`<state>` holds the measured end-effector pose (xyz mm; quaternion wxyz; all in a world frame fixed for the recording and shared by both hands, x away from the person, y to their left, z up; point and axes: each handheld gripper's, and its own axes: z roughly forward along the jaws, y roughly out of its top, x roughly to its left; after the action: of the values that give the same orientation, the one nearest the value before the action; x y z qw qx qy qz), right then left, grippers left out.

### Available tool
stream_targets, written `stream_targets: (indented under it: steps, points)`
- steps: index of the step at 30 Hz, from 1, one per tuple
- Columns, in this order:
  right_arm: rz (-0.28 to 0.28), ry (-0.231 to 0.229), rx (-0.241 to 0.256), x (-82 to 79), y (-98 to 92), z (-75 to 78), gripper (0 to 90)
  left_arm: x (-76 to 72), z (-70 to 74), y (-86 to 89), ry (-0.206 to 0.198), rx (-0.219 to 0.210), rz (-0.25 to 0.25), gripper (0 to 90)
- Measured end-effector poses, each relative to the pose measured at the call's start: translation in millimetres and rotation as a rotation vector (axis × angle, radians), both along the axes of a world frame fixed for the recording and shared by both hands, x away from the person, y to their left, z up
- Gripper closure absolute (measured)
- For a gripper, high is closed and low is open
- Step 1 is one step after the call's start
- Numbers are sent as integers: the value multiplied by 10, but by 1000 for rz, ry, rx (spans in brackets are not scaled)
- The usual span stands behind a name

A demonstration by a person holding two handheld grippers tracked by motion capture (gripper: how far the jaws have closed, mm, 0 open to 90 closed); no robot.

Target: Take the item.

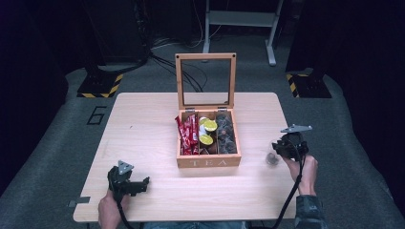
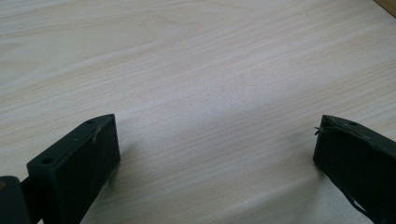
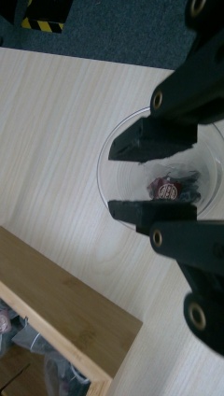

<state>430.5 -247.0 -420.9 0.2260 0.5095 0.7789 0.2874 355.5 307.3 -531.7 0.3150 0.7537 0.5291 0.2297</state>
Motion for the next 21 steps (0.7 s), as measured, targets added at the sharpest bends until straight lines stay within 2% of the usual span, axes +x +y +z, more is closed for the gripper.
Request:
stream_targets:
  steps: [1, 2, 3, 4, 8, 9, 13, 18, 20, 21]
  points:
    - [-5, -13, 7, -16, 15, 21, 588, 0, 0, 0, 0, -1, 0, 2]
    - [-5, -13, 7, -16, 15, 21, 588, 0, 0, 0, 0, -1, 0, 2]
    - [4, -34, 18, -54, 41, 48, 509, 0, 0, 0, 0, -1, -1, 2]
    - [4, -34, 18, -54, 41, 48, 509, 0, 0, 0, 0, -1, -1, 3]
    - [44, -90, 37, -188, 114, 124, 323, 1, -1, 0, -2, 0, -1, 3]
    - [44, -90, 37, -188, 114, 124, 323, 2, -1, 0, -3, 0, -1, 3]
    - [79, -119, 64, -324, 206, 178, 185, 2, -1, 0, -3, 0, -1, 3]
    - [102, -123, 68, -432, 303, 156, 126, 1, -1, -1, -4, 0, -1, 3]
    - [111, -120, 69, -473, 349, 126, 99, 1, -1, -1, -3, 0, -1, 3]
    - [133, -98, 63, -513, 414, 71, 57, 1, -1, 0, -3, 0, -1, 3]
